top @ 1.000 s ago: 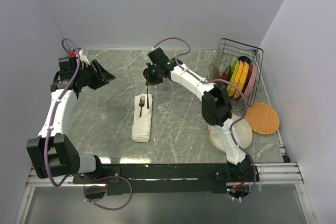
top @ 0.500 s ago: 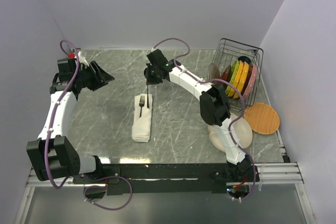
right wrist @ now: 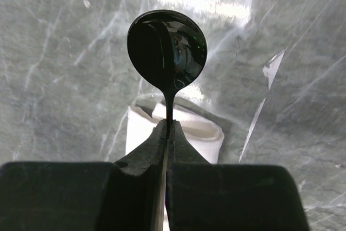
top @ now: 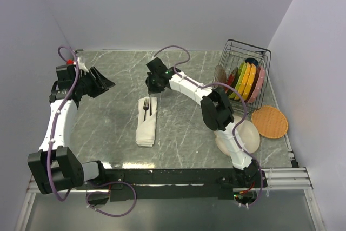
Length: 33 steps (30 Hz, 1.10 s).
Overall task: Fold the napkin into a case and place the utensils inside
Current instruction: Insert the spoon into the folded napkin.
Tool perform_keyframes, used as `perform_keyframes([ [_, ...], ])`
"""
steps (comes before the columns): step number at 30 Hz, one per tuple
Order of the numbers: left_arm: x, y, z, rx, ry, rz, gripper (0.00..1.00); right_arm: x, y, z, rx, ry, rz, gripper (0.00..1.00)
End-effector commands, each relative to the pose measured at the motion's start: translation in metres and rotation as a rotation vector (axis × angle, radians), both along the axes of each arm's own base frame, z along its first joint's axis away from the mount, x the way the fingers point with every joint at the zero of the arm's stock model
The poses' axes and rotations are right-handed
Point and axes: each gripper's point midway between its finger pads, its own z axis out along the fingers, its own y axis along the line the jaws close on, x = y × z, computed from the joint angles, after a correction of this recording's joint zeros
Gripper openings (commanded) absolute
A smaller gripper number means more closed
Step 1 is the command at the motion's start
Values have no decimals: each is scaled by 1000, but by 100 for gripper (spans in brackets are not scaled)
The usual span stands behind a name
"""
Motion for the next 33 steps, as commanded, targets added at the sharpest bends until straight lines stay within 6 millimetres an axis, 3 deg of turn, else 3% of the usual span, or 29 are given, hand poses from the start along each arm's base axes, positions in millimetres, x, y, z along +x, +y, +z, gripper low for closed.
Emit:
perform_keyframes([
  [1, -7, 2, 10, 14, -52, -5, 55, -5, 1, 11, 3, -15, -24, 0],
  [12, -20, 3, 1, 4, -48, -7, 55, -28, -5, 12, -6, 38, -37, 0],
  [23, -30, 1, -4, -2, -50, -14, 55, -37, -12, 19, -9, 59, -69, 0],
  [33, -39, 0, -5, -2, -57, -22, 55, -57, -17, 13, -23, 104, -69, 0],
])
